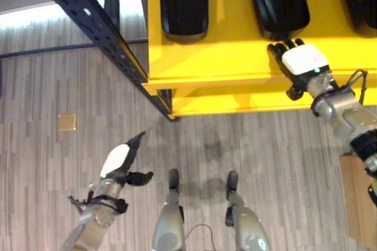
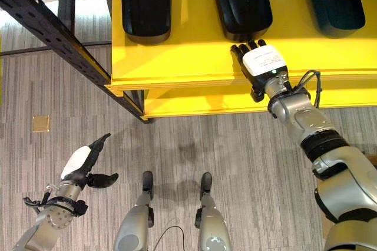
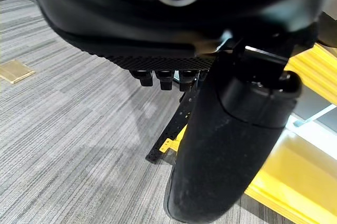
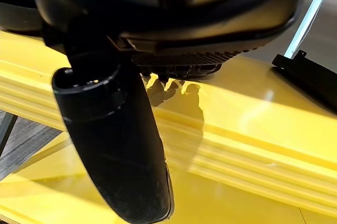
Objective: Move parts from the plastic box to the shelf.
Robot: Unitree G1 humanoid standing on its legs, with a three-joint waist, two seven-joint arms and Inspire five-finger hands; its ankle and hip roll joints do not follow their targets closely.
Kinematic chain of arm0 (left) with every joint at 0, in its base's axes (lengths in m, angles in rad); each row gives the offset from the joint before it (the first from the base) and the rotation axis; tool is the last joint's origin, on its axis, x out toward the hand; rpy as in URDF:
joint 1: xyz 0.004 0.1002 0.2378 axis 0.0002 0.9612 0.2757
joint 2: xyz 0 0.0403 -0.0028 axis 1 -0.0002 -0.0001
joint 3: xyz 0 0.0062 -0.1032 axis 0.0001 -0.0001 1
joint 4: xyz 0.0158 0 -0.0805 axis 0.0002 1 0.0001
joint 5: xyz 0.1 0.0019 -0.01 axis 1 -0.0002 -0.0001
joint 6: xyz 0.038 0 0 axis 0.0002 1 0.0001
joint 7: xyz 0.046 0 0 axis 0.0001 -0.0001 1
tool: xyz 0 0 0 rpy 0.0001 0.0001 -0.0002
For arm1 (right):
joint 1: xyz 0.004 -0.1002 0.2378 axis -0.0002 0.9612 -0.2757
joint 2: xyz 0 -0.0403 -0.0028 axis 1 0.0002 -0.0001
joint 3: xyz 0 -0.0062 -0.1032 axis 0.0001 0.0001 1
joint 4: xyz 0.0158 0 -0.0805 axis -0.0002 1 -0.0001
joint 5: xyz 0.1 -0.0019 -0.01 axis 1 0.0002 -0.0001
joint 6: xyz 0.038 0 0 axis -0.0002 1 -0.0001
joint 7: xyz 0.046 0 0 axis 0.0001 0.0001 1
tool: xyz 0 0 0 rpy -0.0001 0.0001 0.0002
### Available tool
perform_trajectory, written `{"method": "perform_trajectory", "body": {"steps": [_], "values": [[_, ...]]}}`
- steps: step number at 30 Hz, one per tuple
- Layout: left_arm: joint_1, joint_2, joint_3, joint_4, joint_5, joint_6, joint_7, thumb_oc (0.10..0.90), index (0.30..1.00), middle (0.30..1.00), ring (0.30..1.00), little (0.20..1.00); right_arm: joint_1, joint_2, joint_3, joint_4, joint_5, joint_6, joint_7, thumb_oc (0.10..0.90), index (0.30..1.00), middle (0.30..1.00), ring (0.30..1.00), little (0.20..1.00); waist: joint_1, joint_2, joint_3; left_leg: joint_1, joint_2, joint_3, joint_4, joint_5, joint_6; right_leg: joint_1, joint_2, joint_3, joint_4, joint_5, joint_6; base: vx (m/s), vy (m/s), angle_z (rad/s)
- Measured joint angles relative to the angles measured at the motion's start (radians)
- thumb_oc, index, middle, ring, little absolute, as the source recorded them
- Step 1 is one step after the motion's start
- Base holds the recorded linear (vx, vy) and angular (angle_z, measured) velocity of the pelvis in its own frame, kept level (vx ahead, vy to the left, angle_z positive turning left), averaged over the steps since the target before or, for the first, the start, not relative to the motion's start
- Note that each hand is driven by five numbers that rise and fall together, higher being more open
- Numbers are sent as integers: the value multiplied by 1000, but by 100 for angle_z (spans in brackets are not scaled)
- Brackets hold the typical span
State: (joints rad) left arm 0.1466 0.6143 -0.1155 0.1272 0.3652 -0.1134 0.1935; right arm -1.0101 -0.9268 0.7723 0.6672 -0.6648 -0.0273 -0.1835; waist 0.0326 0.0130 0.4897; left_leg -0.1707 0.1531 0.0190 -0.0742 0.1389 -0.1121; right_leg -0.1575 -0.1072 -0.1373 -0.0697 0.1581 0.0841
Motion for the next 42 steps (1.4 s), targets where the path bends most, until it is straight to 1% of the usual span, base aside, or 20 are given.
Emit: {"method": "perform_trajectory", "body": {"steps": [9, 10, 11, 12, 15, 16, 18, 19, 21, 22, 23, 24, 26, 27, 28, 31, 32, 35, 39, 42], "values": [[-1, -8, 4, -1, 0, 0, 16, 900, 1000, 1000, 1000, 1000, 5, 10, -9, -5, 1, 7, 0, 900, 1000, 1000, 1000, 1000, -6, 0, 1, 0, 0, 1, 0, 1, 0, -2, 0, 0, 3, 0, 0, 0, 0, 0], [-2, -15, 3, -4, 0, 2, 18, 900, 1000, 1000, 1000, 1000, 115, 21, -145, -99, 11, 14, 2, 900, 1000, 1000, 1000, 1000, -4, -3, 4, 0, 1, 3, 2, 0, 0, -3, 1, 0, 7, -3, -1, 0, 0, 0], [15, -27, 14, -13, 0, 3, 21, 900, 1000, 1000, 1000, 1000, 284, 86, -331, -259, 62, 15, -32, 900, 1000, 1000, 1000, 1000, -8, -11, 9, 3, 1, 1, 3, -2, 3, -4, -1, -2, 19, -12, -2, 55, 6, -1], [14, -31, 13, -14, 0, 4, 20, 900, 1000, 1000, 1000, 1000, 322, 92, -341, -294, 85, 6, -31, 900, 1000, 1000, 1000, 1000, -21, -16, 13, 6, -2, 3, 3, -3, 4, -3, -2, 1, 21, -12, -2, 37, 7, -2], [15, -58, 17, -35, -7, 4, 19, 900, 1000, 1000, 1000, 1000, 535, 182, -459, -431, 139, -3, -35, 900, 1000, 1000, 1000, 1000, -25, -29, 20, 29, 1, 3, 3, -5, 6, 14, -1, -1, 34, -23, -2, 28, -2, -1], [16, -59, 17, -42, -9, 3, 18, 900, 1000, 1000, 1000, 1000, 574, 191, -469, -449, 156, -7, -34, 900, 1000, 1000, 1000, 1000, -26, -32, 21, 35, 1, 2, 3, -7, 6, 20, -2, -1, 35, -24, -2, 46, 4, 1], [16, -90, 28, -52, -74, 1, 15, 900, 1000, 1000, 1000, 1000, 747, 250, -539, -528, 226, -32, -33, 900, 1000, 1000, 1000, 1000, -32, -40, 24, 60, 1, 3, 3, -16, 14, 44, -2, 0, 35, -28, 0, 72, 17, -2], [17, -98, 31, -51, -107, 1, 14, 900, 1000, 1000, 1000, 1000, 798, 261, -542, -551, 248, -35, -31, 900, 1000, 1000, 1000, 1000, -38, -45, 24, 70, 1, 6, 2, -18, 15, 51, -2, 4, 35, -29, 0, 81, 15, -4], [23, -146, 45, -49, -282, -12, -8, 900, 1000, 1000, 1000, 1000, 943, 330, -616, -627, 320, -60, -18, 900, 1000, 1000, 1000, 1000, -49, -49, 24, 102, 3, 5, 0, -26, 13, 84, 0, 2, 36, -38, 1, 83, 6, 0], [32, -196, 66, -38, -368, -24, -11, 900, 1000, 1000, 1000, 1000, 1009, 346, -630, -663, 348, -69, -17, 900, 1000, 1000, 1000, 1000, -59, -53, 22, 124, 3, 5, -1, -30, 11, 107, -1, 0, 33, -43, 3, 105, 8, -1], [33, -228, 72, -20, -477, -33, -29, 900, 1000, 1000, 1000, 1000, 1061, 353, -639, -677, 392, -94, -5, 900, 1000, 1000, 1000, 1000, -66, -61, 18, 145, 4, 8, -2, -35, 10, 130, 0, 2, 23, -46, 2, 66, 22, -1], [36, -238, 70, -14, -543, -34, -47, 900, 1000, 1000, 1000, 1000, 1099, 385, -658, -682, 434, -109, 5, 900, 1000, 1000, 1000, 1000, -72, -71, 11, 158, 7, 7, -2, -38, 9, 148, 3, 0, 12, -48, 1, 89, 36, -1], [56, -238, 64, -21, -633, -42, -77, 900, 1000, 1000, 1000, 1000, 1152, 482, -690, -682, 529, -124, 13, 900, 1000, 1000, 1000, 1000, -85, -95, -20, 163, 14, 7, -4, -40, 6, 160, 12, -1, -4, -50, -1, 81, 50, -3], [66, -236, 53, -19, -675, -42, -99, 900, 1000, 1000, 1000, 1000, 1190, 550, -698, -682, 615, -139, 20, 900, 1000, 1000, 1000, 1000, -87, -110, -44, 182, 20, 15, -4, -46, 2, 175, 18, 6, -10, -44, -4, 50, 67, -19], [75, -235, 40, -18, -677, -43, -106, 900, 1000, 1000, 1000, 1000, 1213, 580, -698, -682, 657, -145, 33, 900, 1000, 1000, 1000, 1000, -86, -115, -66, 194, 20, 27, -5, -52, 2, 185, 19, 14, -16, -41, -6, 32, 82, -25], [100, -237, 23, -15, -721, -50, -146, 900, 1000, 1000, 1000, 1000, 1256, 585, -685, -682, 717, -156, 73, 900, 1000, 1000, 1000, 1000, -91, -111, -127, 216, 17, 42, -6, -62, 3, 197, 15, 26, -16, -40, -2, 12, 79, -20], [125, -245, 23, -15, -763, -64, -170, 900, 1000, 1000, 1000, 1000, 1290, 581, -680, -698, 731, -159, 102, 900, 1000, 1000, 1000, 1000, -88, -105, -173, 239, 15, 61, -6, -68, -1, 210, 13, 45, -17, -43, 2, 2, 71, -22], [153, -262, 27, -8, -801, -85, -189, 900, 1000, 1000, 1000, 1000, 1319, 564, -676, -703, 751, -173, 123, 900, 1000, 1000, 1000, 1000, -102, -90, -241, 249, 11, 63, -6, -78, 6, 217, 9, 47, -17, -49, 4, -26, 69, -6], [168, -307, 26, 45, -859, -87, -205, 900, 1000, 1000, 1000, 1000, 1302, 561, -657, -701, 796, -173, 132, 900, 1000, 1000, 1000, 1000, -108, -64, -305, 258, 6, 74, -8, -81, 7, 220, 4, 57, -18, -49, 7, -56, 75, -6], [186, -323, 17, 49, -871, -87, -205, 900, 1000, 1000, 1000, 1000, 1300, 555, -653, -701, 806, -174, 135, 900, 1000, 1000, 1000, 1000, -108, -55, -333, 266, 1, 85, -10, -81, 8, 219, -2, 70, -24, -57, 13, -34, 36, -11]]}}
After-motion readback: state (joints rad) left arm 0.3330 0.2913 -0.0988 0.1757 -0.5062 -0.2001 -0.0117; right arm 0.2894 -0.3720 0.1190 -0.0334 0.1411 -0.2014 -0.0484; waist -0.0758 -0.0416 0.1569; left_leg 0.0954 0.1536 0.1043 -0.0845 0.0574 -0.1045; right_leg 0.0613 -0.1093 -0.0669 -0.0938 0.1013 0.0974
